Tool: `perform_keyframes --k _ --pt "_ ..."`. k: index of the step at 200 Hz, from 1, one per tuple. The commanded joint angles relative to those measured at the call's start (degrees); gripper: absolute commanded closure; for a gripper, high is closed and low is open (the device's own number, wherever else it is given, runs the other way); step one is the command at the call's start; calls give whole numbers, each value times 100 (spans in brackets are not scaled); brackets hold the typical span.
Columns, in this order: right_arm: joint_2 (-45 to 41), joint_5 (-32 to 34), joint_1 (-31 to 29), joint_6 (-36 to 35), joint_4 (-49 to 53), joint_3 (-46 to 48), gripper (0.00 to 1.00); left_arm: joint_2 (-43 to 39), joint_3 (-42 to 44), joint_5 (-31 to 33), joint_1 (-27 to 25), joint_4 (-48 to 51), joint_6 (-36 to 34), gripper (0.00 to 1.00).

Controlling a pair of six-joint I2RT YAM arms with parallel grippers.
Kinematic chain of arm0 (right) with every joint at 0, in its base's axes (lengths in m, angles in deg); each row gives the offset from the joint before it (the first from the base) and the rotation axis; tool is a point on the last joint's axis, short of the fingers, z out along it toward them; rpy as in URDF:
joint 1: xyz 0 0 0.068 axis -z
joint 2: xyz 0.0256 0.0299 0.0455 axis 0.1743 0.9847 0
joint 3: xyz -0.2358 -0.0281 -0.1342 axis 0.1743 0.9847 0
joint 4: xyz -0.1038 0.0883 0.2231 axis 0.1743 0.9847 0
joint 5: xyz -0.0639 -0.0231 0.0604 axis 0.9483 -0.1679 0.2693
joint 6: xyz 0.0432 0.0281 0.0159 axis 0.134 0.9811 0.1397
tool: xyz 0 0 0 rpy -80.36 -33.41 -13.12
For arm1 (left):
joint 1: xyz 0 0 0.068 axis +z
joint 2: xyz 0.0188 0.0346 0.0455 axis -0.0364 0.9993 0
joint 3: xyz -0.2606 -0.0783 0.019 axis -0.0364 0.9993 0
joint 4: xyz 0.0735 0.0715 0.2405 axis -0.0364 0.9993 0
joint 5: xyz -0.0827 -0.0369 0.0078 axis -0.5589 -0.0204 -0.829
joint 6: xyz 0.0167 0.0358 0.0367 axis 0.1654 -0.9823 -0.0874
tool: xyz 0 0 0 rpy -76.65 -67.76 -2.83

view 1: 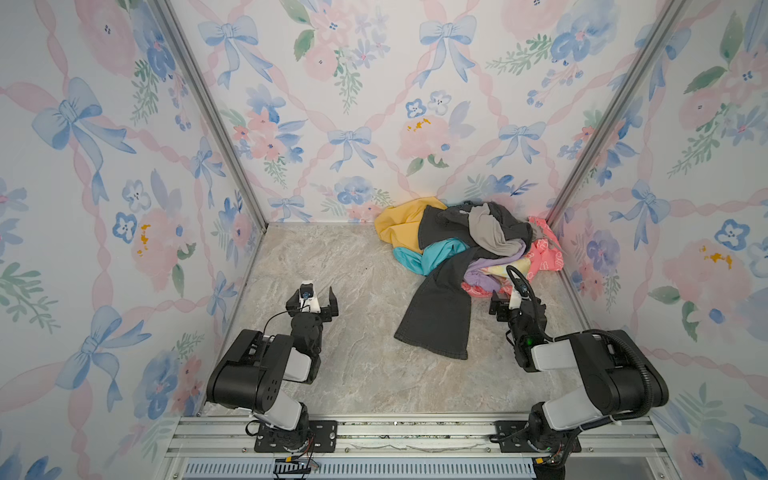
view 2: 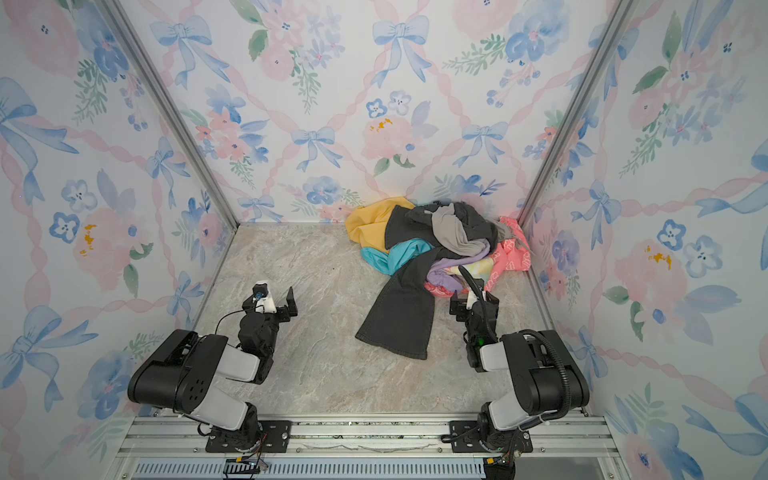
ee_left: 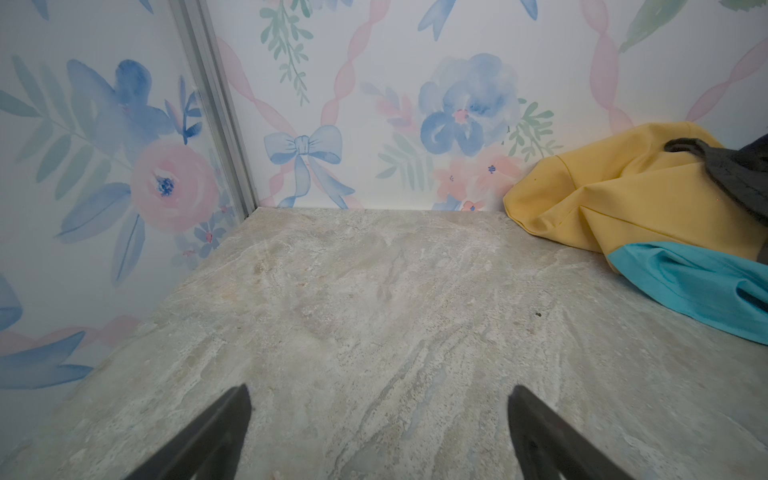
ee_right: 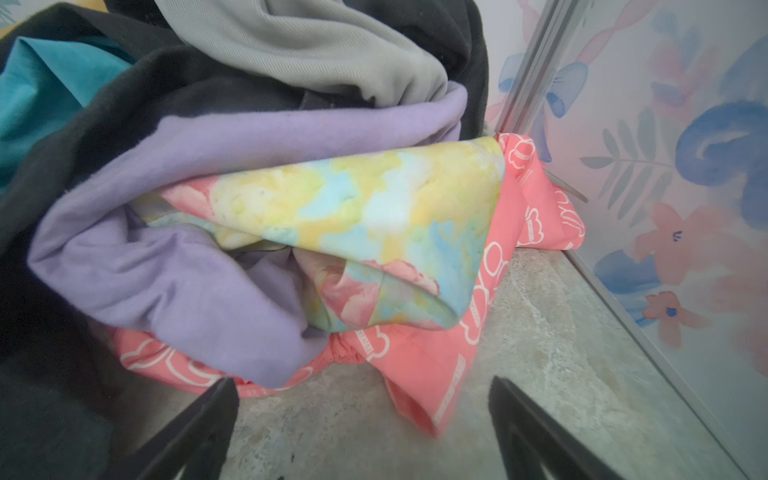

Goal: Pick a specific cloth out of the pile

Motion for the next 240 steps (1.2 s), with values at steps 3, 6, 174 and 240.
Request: perform_keyframes --k 3,6,174,240 --pt "-256 404 -115 -55 -436 152 3 -117 64 252 -97 -115 -165 2" --pt "-276 442 -126 -55 -438 161 3 -137 68 266 -110 -87 -165 2" --pt "-2248 2500 -179 898 2011 -67 3 -1660 -1799 969 -1220 3440 637 2" --pt "-2409 2101 -146 1150 2717 -351 3 -1633 -2403 -271 -1612 4305 1477 2"
